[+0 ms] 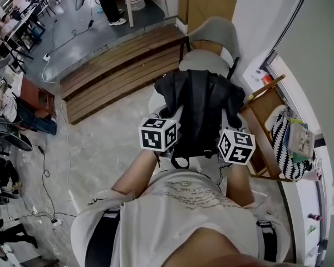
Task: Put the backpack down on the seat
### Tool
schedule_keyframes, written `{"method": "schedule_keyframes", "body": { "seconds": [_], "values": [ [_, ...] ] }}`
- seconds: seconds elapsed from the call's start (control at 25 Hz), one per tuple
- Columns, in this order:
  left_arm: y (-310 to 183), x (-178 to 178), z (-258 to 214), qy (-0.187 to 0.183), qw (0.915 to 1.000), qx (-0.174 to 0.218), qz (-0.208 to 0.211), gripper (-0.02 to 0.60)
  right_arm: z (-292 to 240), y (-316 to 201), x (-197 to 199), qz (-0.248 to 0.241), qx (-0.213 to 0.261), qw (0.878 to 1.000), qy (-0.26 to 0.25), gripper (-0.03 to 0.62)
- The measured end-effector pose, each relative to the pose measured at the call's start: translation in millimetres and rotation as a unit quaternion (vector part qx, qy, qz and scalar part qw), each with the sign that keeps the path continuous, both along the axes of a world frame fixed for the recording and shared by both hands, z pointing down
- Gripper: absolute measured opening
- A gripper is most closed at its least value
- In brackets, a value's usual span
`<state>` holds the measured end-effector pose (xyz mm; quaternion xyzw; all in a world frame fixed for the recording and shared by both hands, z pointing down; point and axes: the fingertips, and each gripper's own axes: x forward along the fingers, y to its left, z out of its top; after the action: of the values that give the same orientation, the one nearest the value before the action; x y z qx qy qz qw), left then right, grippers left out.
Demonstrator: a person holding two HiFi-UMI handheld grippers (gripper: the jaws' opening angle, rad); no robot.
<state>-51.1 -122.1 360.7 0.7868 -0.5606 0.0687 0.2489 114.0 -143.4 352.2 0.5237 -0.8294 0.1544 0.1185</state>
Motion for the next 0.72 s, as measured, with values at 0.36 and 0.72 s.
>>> {"method": "schedule_keyframes", "body": {
  "seconds": [0.36,0.72],
  "values": [
    [-39,25,2,-0.004,0.9997,-0.026,0.004,0.066,9,-40,23,-0.005,-0.014,0.999,-0.030,0.054],
    [-63,31,30,-0.012,0.9974,-0.065,0.029,0.066,42,-55,29,0.014,-0.049,0.998,-0.045,0.054]
  ]
}}
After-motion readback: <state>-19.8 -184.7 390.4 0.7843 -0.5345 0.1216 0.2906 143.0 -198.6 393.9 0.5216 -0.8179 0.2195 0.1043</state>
